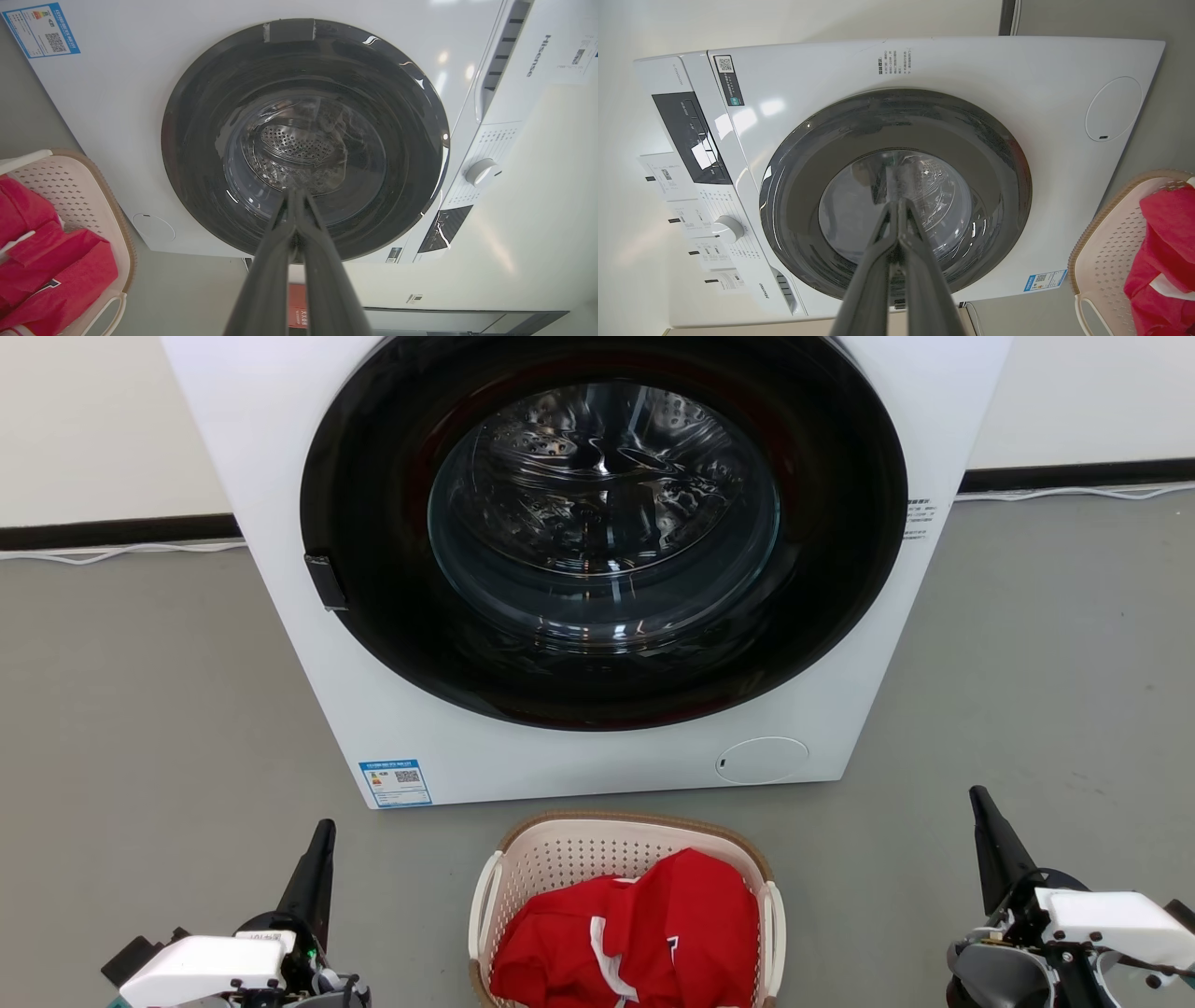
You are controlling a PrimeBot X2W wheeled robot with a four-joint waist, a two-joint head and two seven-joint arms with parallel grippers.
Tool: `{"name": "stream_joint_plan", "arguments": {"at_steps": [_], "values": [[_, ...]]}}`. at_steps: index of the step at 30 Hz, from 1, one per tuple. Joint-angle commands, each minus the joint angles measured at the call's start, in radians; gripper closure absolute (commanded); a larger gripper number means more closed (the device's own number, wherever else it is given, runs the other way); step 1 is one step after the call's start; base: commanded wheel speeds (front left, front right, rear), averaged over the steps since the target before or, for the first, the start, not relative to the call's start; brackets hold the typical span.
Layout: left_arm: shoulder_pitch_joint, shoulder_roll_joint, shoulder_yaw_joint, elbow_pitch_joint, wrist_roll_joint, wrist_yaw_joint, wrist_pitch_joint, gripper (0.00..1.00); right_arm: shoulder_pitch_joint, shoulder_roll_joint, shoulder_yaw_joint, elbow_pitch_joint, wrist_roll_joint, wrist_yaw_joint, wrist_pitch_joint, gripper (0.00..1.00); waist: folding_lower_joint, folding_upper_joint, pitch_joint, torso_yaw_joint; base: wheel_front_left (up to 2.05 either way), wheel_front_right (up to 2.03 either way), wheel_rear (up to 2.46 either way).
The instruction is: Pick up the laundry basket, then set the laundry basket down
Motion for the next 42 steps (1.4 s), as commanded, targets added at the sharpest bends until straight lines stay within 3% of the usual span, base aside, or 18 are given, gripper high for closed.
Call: {"name": "stream_joint_plan", "arguments": {"at_steps": [1,7,8,18,26,42], "values": [[-0.056,0.013,0.03,-0.03,-0.005,-0.011,0.006,1.0,-0.023,-0.003,0.019,-0.031,0.007,0.007,0.007,1.0,0.0,0.0,0.0,0.0,0.0,0.0,0.0],[-0.056,0.013,0.03,-0.03,-0.005,-0.011,0.006,1.0,-0.023,-0.003,0.019,-0.031,0.007,0.007,0.007,1.0,0.0,0.0,0.0,0.0,0.0,0.0,0.0],[0.0,0.0,0.0,0.0,0.0,0.0,0.0,0.0,0.0,0.0,0.0,0.0,0.0,0.0,0.0,0.0,0.0,0.0,0.0,0.0,0.0,0.0,0.0],[0.006,-0.003,-0.009,0.006,-0.002,0.001,-0.02,0.0,0.004,0.002,0.023,0.003,-0.002,0.0,-0.019,0.0,0.0022,0.0,-0.001,0.0,0.0,0.0,0.0],[0.004,0.0,-0.023,-0.01,0.016,0.0,-0.044,0.0,0.001,0.0,0.053,-0.013,-0.017,0.0,-0.043,0.0,0.0,0.0,0.002,0.0,0.0,0.0,0.0],[-0.006,0.003,-0.045,-0.03,0.174,-0.001,-0.096,0.0,-0.006,-0.007,0.11,-0.041,-0.147,0.001,-0.094,0.0,0.0,0.0,0.006,-0.004,0.0,0.0,0.0]]}}
